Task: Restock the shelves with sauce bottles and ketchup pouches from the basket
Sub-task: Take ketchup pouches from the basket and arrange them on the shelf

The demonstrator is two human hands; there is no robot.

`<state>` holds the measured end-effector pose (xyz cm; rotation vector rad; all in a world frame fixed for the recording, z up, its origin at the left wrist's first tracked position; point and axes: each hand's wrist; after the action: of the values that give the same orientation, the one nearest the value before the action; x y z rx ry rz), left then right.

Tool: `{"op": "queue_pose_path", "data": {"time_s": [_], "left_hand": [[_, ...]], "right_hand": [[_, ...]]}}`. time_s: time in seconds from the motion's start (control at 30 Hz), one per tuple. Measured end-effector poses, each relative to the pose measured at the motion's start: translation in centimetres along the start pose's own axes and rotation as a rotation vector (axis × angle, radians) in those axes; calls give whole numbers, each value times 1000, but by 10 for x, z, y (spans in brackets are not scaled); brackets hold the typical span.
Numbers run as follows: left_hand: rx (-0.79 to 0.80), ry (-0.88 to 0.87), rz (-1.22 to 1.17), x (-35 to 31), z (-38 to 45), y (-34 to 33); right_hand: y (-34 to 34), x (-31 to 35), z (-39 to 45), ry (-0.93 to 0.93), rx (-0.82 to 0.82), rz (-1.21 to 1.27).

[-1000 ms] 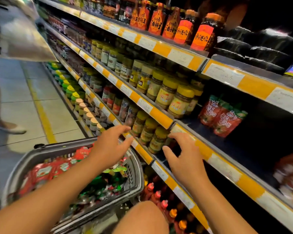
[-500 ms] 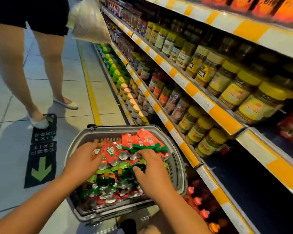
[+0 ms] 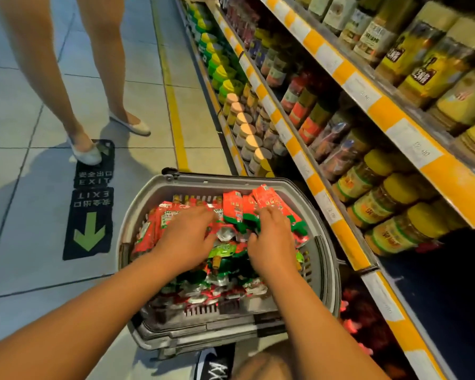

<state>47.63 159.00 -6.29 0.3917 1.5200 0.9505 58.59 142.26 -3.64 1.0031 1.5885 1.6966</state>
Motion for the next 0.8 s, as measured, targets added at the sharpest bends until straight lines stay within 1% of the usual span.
{"op": "queue_pose_path", "data": {"time_s": [0.17,0.3,0.37,0.53,0.67,0.8], "left_hand": [[59,-85,105,-12,45,-29],[194,-56,182,-10,64,-48],[219,-59,197,-7,65,-56],[80,-69,120,-8,63,-63],[41,-89,99,-13,57,-59],[5,-91,69,-17,46,-48]], "right_hand": [[-15,-23,20,-50,-6,-62],[-26,-42,29,-128,41,-102],[-31,-47,32,-136,32,-103],[-36,-46,35,-108,-76,-139],[-34,-45,33,-92,-77,-154],[-25,-40,27,-121,-88,-148]]}}
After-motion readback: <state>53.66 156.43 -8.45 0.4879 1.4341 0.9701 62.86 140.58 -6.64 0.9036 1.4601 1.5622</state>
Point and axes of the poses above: each hand's wrist, its own z-axis towards the middle knuckle, its own y-axis out of the back of the hand, x = y × z, and after that the axes turned 9 degrees about -z, right-handed
